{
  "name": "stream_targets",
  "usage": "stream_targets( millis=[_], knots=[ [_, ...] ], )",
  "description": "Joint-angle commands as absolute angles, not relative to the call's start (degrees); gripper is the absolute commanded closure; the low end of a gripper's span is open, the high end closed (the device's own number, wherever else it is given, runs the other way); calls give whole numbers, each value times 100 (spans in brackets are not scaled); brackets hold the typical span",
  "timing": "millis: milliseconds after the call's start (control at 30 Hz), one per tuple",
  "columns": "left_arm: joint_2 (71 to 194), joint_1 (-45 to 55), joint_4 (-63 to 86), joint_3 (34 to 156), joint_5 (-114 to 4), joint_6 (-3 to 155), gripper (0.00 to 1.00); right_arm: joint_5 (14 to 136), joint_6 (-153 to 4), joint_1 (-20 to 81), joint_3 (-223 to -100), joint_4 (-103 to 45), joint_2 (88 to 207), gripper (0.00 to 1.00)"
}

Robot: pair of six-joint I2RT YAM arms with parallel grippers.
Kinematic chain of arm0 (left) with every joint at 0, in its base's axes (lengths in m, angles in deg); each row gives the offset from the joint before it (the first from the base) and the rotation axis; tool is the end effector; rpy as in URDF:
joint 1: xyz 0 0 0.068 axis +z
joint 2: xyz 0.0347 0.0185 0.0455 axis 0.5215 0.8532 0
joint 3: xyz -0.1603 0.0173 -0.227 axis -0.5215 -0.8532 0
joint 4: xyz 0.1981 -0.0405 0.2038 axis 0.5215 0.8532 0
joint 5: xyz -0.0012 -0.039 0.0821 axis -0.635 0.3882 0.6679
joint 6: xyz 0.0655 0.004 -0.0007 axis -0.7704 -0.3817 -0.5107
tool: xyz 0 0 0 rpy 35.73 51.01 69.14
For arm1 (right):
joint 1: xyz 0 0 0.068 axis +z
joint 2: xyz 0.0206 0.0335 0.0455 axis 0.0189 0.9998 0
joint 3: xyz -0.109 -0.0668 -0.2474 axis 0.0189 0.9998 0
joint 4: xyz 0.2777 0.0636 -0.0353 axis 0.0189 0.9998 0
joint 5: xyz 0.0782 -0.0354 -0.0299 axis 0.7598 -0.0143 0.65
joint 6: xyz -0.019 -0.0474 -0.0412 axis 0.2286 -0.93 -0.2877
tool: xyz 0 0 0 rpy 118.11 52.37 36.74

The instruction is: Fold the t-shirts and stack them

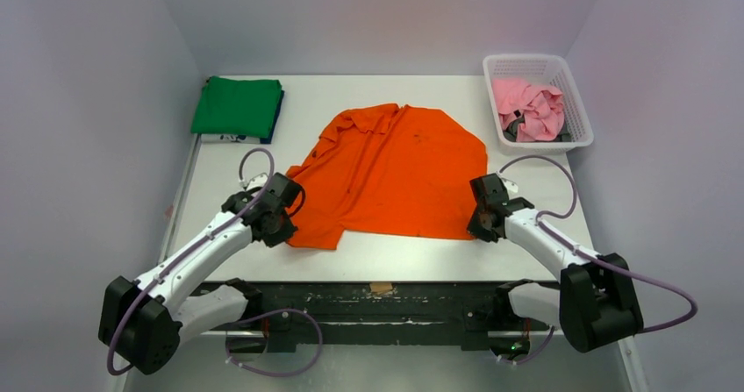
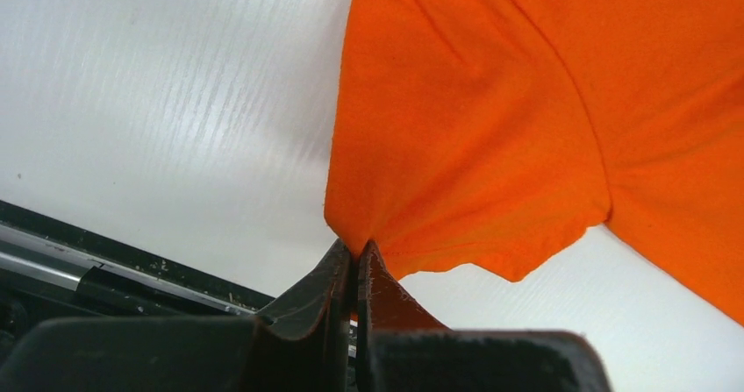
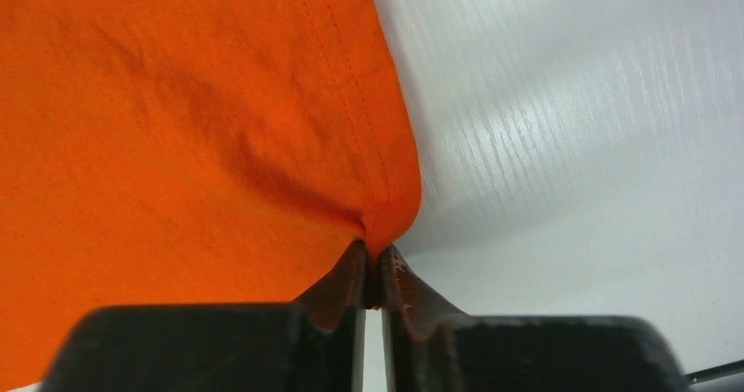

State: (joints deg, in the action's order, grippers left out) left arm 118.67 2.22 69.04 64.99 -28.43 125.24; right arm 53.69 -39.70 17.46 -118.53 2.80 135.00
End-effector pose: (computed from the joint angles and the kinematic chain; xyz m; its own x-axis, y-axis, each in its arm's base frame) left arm 0.1825 -0.0837 0.1992 -0.7509 -0.5310 -0.3928 -0.5453 0.8339 -0.0850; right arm 0.2158 0.0503 0.1368 -0.7927 0.4406 -0.4214 0.4547 0.8877 0.0728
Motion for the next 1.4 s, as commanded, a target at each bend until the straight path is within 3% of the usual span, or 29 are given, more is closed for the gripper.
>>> stream_targets(
  millis=[0, 133, 333, 533, 867, 1167, 1367],
  knots=[
    [11505, 245, 6636, 6613, -2915, 12451, 100, 5471, -3699, 1738, -11611, -97, 13412, 100],
    [11209, 247, 6552, 7071, -2860, 12222, 100, 5046, -3952, 1736, -12176, 224, 12941, 100],
    [10770, 247, 6337, 8522, -2269, 11564, 100, 4433, -4639, 1740, -14168, 1197, 12209, 100],
    [10417, 241, 5593, 10176, -2255, 10682, 100, 4230, -5087, 1740, -15782, 1268, 11576, 100],
    [10220, 235, 5412, 12788, -3414, 9359, 100, 4505, -5753, 1738, -18173, 1281, 11226, 100],
    [10211, 244, 5944, 14386, -4393, 8817, 100, 5258, -5678, 1738, -18512, 1263, 10404, 100],
    [10417, 243, 5783, 14125, -3723, 8447, 100, 5201, -5665, 1742, -18048, 1305, 10339, 100]
  ],
)
